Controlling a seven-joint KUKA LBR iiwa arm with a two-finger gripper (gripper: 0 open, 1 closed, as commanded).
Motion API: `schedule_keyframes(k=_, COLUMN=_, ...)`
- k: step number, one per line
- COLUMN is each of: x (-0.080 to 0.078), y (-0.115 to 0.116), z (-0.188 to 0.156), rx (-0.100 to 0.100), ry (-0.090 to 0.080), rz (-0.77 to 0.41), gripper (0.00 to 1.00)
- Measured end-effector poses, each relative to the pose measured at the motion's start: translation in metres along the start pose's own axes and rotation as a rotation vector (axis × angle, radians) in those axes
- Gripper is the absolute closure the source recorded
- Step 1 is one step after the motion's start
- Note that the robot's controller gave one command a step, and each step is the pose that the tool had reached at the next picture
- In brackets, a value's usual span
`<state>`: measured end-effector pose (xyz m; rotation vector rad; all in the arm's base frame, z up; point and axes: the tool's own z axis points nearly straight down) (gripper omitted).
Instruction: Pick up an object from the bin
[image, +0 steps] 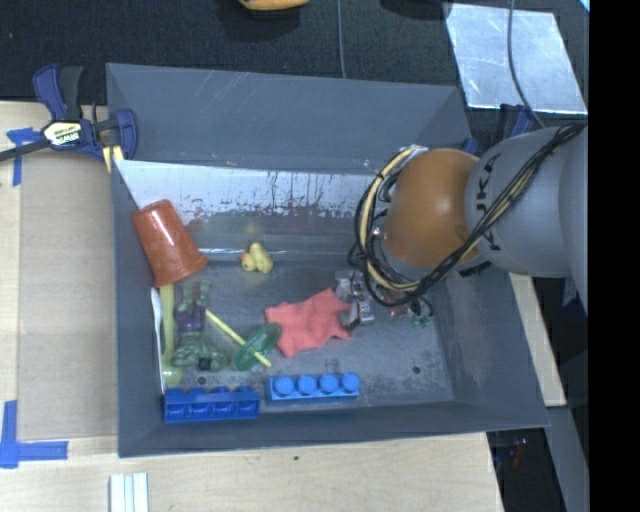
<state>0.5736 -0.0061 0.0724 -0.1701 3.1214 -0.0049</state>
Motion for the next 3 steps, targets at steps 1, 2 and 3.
schedule_keyframes(k=1, x=0.0, y=0.0, z=0.0, rx=0.0, ry=0.0, rz=0.0, gripper=1.0)
schedule_keyframes(k=2, x=0.005, y=-0.003, z=-0.053, rx=-0.001, ry=0.009, rz=-0.001, gripper=1.0)
schedule_keyframes(k=3, x=-0.004, y=-0.025, z=-0.137, rx=0.0, ry=0.003, rz=-0.066, gripper=1.0)
